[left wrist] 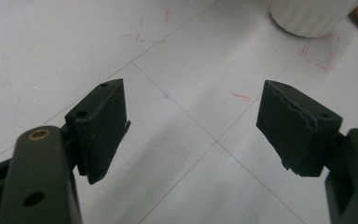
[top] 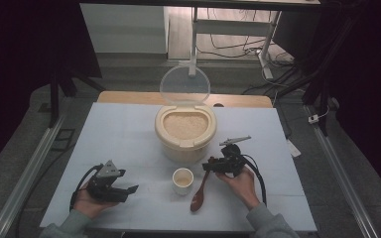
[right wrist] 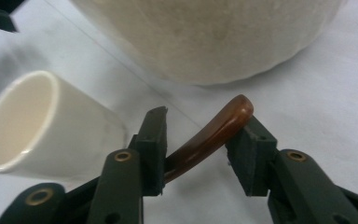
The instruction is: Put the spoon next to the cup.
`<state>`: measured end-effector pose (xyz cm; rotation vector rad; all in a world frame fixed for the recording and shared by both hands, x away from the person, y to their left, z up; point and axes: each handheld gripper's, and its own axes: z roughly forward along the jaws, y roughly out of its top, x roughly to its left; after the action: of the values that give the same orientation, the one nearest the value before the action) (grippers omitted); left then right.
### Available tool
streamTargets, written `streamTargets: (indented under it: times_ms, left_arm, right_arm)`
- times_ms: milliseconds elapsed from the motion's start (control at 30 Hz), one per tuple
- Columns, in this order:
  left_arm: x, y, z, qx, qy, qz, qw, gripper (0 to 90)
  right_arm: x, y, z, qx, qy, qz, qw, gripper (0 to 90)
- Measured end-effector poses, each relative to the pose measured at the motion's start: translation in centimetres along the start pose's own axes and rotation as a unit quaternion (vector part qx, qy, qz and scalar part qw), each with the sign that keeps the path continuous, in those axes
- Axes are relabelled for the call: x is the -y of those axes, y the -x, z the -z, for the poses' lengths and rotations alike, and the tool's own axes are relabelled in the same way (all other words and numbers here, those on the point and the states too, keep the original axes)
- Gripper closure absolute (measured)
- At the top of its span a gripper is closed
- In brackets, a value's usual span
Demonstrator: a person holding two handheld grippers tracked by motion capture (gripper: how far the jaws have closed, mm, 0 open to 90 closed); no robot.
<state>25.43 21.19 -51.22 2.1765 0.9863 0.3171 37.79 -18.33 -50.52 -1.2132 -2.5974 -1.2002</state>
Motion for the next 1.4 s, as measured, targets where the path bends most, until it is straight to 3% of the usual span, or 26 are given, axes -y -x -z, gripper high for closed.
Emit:
streamTargets:
  times_ms: [533,667,800,900,1133,1200,1400]
  left_arm:
    - [0.0,0.1,-0.1,0.001,-0.002,-0.002,1.0000,23.7]
    - [0.0,0.1,-0.1,0.001,-0.002,-0.002,1.0000,23.7]
    - [0.0,0.1,-0.1,0.001,-0.001,-0.001,1.0000,23.7]
    - [0.0,0.1,0.0,0.001,0.000,-0.001,1.0000,23.7]
    - [0.0,0.0,0.0,0.000,0.003,0.000,1.0000,23.7]
    - [0.0,0.0,0.1,0.000,0.007,0.002,1.0000,23.7]
    - [0.0,0.0,0.1,0.000,0.012,0.007,0.9999,23.4]
  right_arm:
    - [0.2,0.1,-1.6,0.062,-0.013,0.016,0.9978,45.3]
    - [0.2,0.3,-1.3,0.076,0.000,0.009,0.9971,41.7]
    - [0.1,0.5,-0.3,0.077,0.023,0.001,0.9968,40.5]
    - [0.3,0.4,0.8,0.065,0.038,0.007,0.9971,40.3]
    - [1.9,-0.3,3.6,0.047,0.059,0.048,0.9960,38.4]
    - [2.5,-0.5,4.5,0.054,0.064,0.059,0.9947,38.4]
    - [4.6,0.0,7.3,0.045,0.088,0.074,0.9924,38.4]
